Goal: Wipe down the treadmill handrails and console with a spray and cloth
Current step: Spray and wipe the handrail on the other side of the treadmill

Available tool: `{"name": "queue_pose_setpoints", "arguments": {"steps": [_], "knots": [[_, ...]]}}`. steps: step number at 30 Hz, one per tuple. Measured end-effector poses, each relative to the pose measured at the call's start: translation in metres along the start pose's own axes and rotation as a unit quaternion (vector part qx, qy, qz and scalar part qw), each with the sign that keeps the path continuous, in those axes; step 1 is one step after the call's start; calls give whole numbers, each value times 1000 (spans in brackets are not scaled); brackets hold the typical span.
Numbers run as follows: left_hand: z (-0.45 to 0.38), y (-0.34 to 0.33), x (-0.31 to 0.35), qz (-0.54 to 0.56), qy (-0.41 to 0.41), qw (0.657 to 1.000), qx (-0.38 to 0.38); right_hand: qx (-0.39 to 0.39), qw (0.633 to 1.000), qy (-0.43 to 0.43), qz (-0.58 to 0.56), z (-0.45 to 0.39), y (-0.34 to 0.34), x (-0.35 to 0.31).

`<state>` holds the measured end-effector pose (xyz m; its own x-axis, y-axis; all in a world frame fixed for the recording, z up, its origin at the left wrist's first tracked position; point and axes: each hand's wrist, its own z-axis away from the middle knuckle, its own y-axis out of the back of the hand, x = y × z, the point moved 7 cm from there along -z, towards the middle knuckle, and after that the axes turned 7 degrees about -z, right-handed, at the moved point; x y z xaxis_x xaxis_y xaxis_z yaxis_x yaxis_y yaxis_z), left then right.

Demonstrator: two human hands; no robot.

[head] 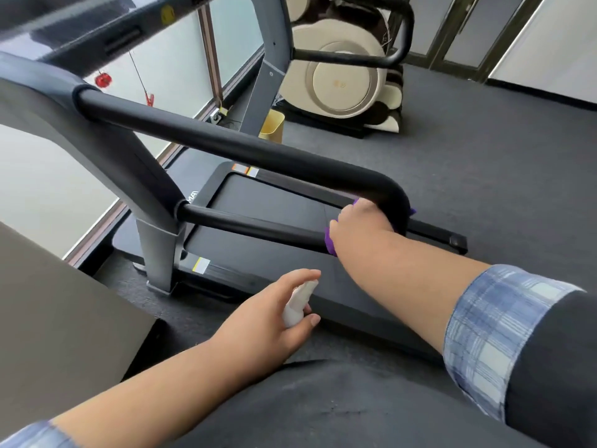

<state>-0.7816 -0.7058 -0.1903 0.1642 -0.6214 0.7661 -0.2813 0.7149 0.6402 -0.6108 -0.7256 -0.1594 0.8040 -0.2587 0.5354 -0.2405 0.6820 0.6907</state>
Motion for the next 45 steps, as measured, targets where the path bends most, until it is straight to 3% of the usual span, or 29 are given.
{"name": "queue_pose_setpoints", "arguments": {"steps": [5, 9, 14, 17, 21, 26, 30, 45], "knots": [[1, -4, 7, -13, 0, 1000, 3, 28, 993, -68, -95, 10, -26, -9], [6, -1, 2, -29, 12, 999, 8, 94, 979, -62, -172, 9, -43, -21], [10, 4, 1, -45, 20, 999, 14, 193, 908, -27, -371, -1, -39, -21], [11, 6, 3, -49, 19, 998, 15, 202, 874, -9, -441, -3, -37, -20], [8, 8, 7, -53, 15, 998, 12, 155, 935, -8, -320, -7, -49, -19], [9, 10, -1, -50, 29, 998, 1, 136, 953, -38, -268, -12, -50, -20], [13, 20, -22, -41, 56, 998, 6, 175, 955, -40, -235, -18, -45, -24], [6, 81, -99, -56, 77, 995, -18, 190, 951, -25, -243, -76, 24, -88]]}}
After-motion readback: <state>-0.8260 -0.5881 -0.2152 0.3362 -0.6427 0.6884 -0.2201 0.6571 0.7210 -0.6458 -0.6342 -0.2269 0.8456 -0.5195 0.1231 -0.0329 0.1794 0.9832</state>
